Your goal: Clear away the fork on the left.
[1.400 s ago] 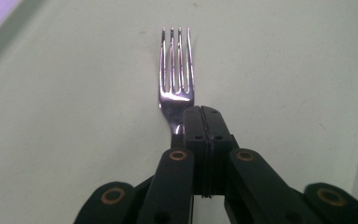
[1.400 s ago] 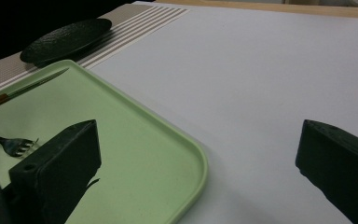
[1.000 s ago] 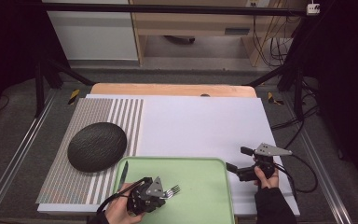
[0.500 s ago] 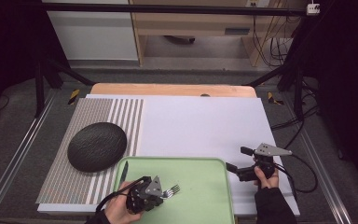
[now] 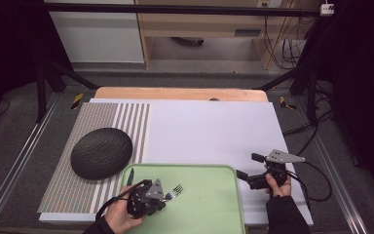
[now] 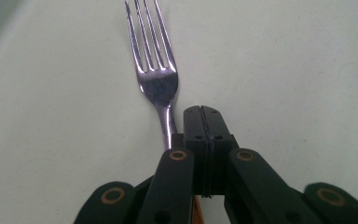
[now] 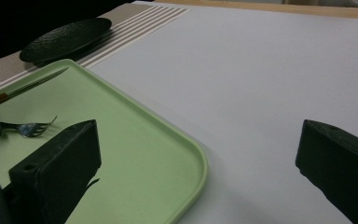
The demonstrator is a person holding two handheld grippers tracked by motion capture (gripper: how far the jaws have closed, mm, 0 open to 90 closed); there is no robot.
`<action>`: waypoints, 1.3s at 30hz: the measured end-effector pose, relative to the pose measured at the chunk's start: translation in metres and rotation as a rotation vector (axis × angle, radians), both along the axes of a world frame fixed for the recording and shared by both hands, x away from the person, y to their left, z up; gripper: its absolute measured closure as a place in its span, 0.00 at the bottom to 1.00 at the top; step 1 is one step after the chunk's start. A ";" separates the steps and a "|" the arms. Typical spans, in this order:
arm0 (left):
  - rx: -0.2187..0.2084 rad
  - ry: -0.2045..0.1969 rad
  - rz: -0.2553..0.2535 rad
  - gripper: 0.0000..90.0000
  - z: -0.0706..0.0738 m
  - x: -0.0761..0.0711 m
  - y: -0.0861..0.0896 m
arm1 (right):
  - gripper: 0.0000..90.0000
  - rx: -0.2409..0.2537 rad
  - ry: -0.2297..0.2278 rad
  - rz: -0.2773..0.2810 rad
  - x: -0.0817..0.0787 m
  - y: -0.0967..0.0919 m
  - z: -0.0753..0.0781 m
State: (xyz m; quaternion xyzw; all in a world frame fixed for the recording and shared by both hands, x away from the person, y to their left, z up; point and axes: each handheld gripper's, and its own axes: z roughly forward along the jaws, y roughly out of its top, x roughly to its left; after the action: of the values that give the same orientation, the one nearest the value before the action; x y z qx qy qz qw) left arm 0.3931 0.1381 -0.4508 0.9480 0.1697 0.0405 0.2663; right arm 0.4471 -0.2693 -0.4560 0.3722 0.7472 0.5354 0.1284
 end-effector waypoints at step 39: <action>0.004 -0.018 0.067 1.00 -0.002 0.014 0.026 | 0.01 0.000 -0.006 0.000 0.000 -0.001 0.000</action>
State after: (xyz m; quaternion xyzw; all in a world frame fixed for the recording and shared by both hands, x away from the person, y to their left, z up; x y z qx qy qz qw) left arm 0.4074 0.1638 -0.4528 0.9419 0.1989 0.0581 0.2646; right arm 0.4471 -0.2699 -0.4558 0.3705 0.7468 0.5365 0.1309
